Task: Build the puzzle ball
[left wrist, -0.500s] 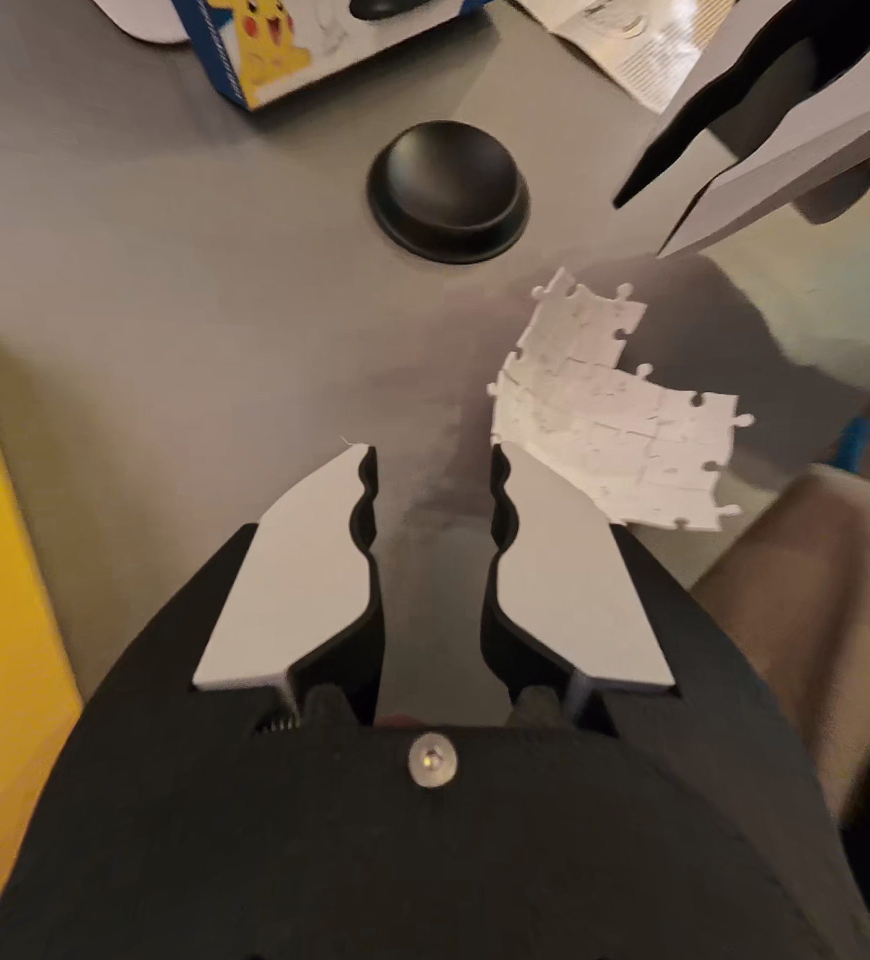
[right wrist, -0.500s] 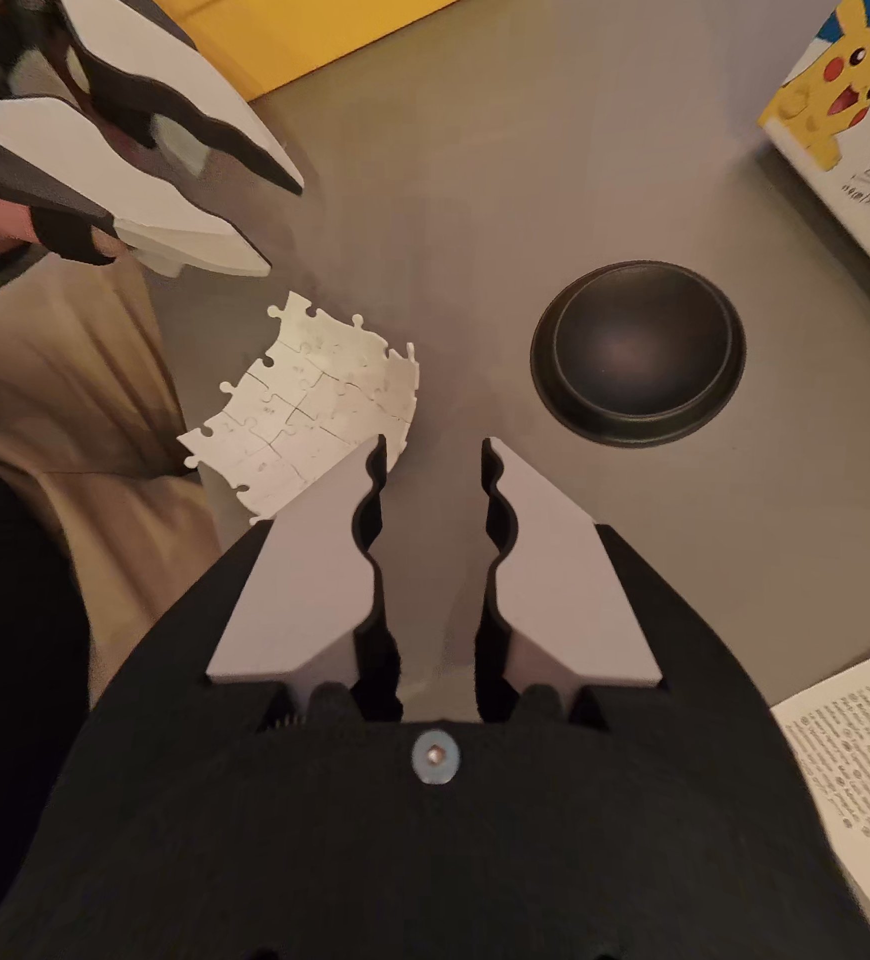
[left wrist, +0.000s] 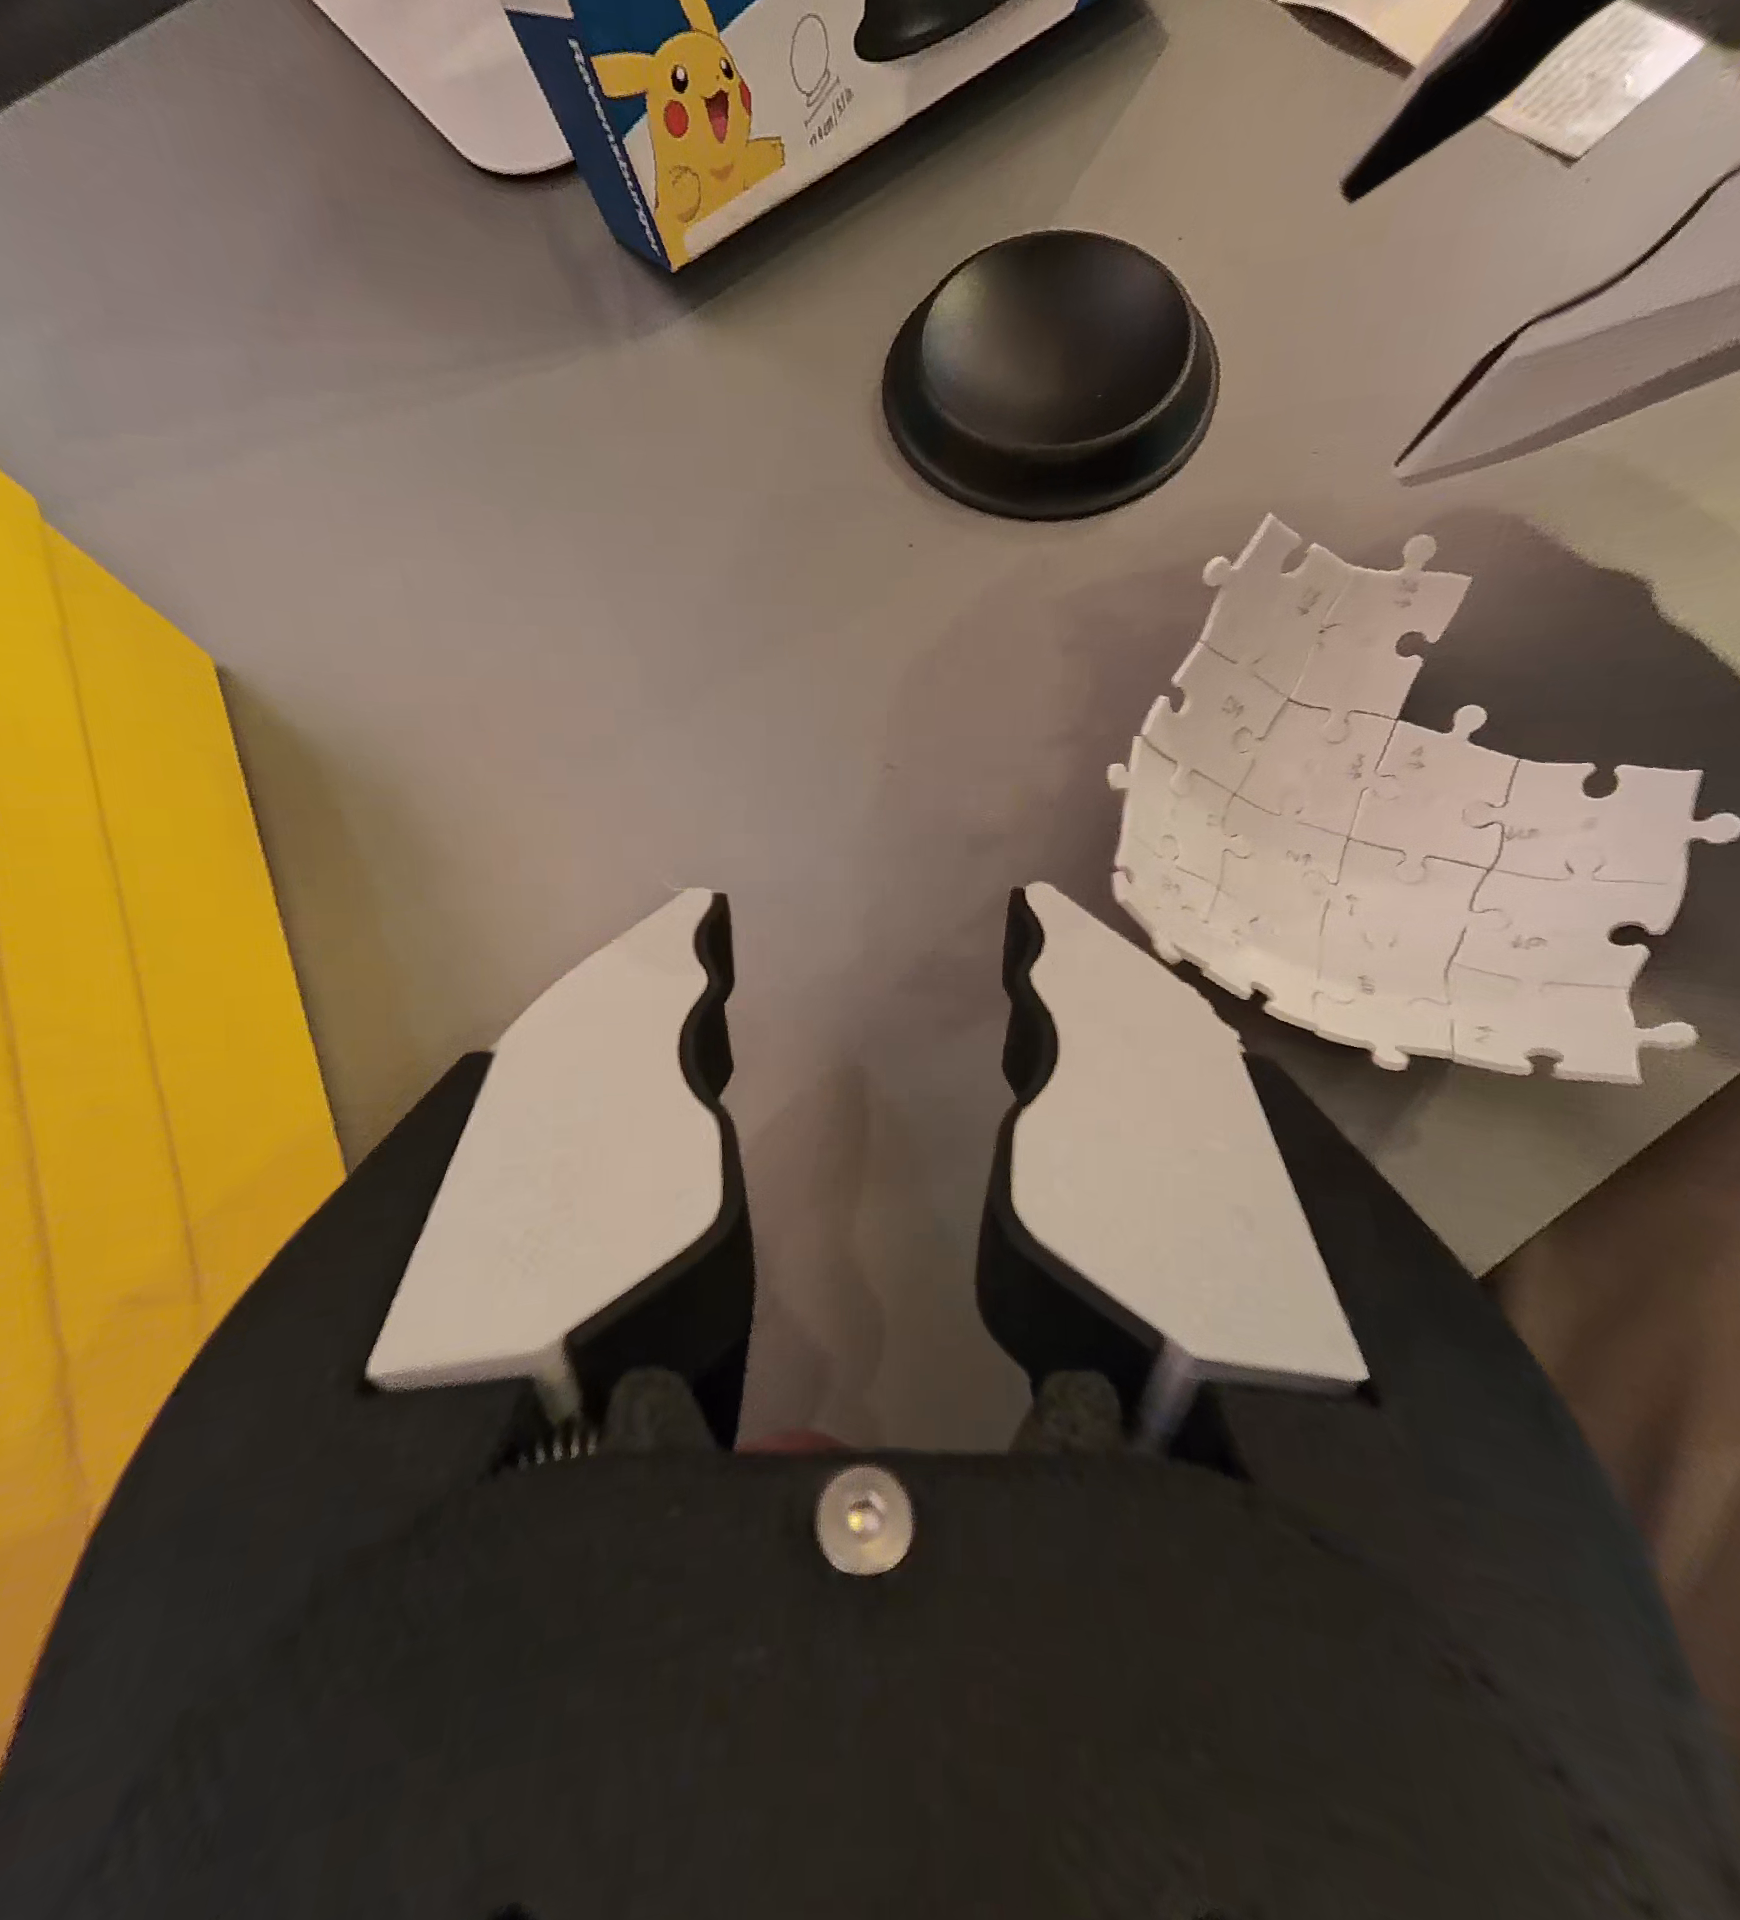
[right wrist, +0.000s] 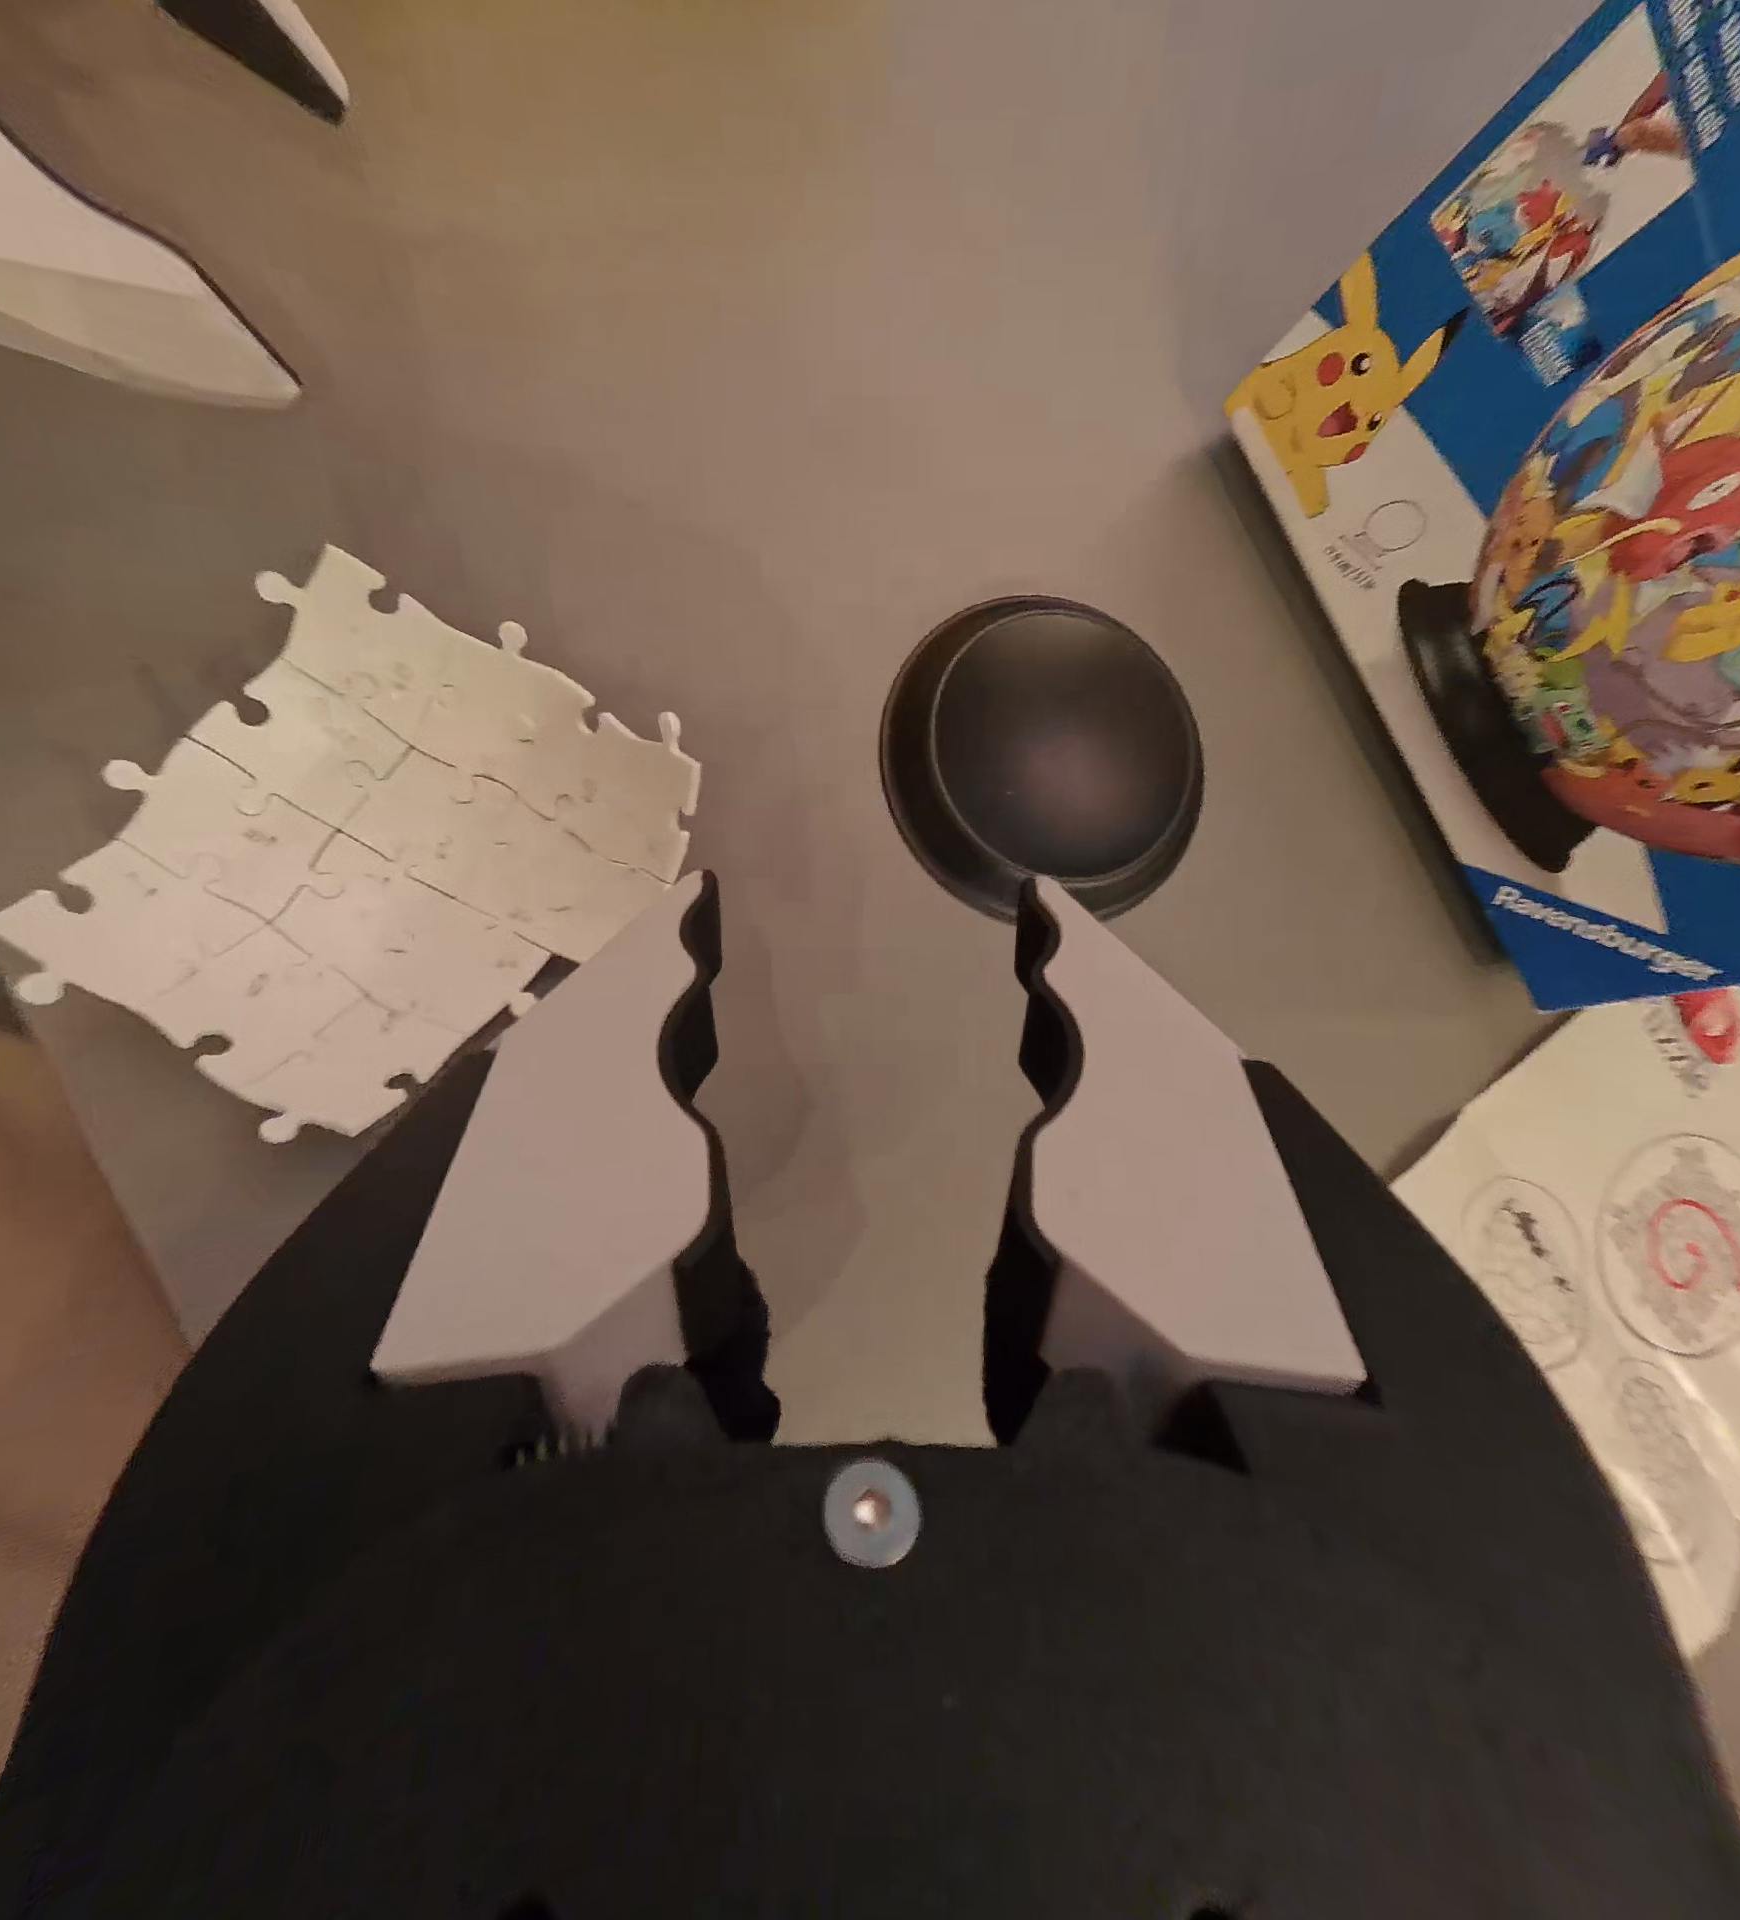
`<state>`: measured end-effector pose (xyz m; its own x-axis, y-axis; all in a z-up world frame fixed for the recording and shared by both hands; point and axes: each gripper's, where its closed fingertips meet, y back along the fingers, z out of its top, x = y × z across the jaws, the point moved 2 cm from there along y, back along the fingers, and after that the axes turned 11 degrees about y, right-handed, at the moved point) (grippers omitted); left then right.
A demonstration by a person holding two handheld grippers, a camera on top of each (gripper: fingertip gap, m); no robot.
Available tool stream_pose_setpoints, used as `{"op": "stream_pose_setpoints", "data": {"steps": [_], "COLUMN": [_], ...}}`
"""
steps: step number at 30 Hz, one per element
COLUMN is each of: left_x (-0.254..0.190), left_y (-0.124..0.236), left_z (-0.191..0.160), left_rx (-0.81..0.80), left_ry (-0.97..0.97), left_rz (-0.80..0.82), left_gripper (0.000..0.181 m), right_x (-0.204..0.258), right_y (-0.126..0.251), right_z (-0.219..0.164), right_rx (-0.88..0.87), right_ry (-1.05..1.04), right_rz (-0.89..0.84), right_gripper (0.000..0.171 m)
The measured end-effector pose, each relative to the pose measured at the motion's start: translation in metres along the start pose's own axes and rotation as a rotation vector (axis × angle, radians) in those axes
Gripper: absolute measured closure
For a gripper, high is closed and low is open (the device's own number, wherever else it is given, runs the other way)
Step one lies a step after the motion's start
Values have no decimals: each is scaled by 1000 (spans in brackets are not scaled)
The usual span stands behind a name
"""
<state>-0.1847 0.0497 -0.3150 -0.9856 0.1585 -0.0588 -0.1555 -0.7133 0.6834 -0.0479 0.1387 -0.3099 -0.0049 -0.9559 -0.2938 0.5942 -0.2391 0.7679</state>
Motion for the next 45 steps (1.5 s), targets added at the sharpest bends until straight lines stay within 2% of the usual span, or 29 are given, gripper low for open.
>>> {"op": "stream_pose_setpoints", "data": {"steps": [7,27,31,38,43,45], "left_x": [1,-21,-27,-12,2,9], "left_y": [2,-1,10,36,43,47], "left_z": [10,28,36,54,61,67], "left_rx": [-17,-21,-29,-98,-116,-129], "left_ry": [-4,-45,-7,-39,-23,-12], "left_rz": [5,-17,-97,-62,-44,-35], "left_gripper": [129,127,130,150,146,137], "right_x": [-5,-5,2,14,5,4], "right_y": [3,16,15,11,11,9], "right_z": [-4,-20,-15,1,6,1], "right_rx": [60,76,47,-26,-72,-62], "right_ry": [91,74,34,-76,-124,-120], "right_rz": [-122,-158,-117,-48,-73,-84], "right_gripper": [110,106,107,111,114,115]}}
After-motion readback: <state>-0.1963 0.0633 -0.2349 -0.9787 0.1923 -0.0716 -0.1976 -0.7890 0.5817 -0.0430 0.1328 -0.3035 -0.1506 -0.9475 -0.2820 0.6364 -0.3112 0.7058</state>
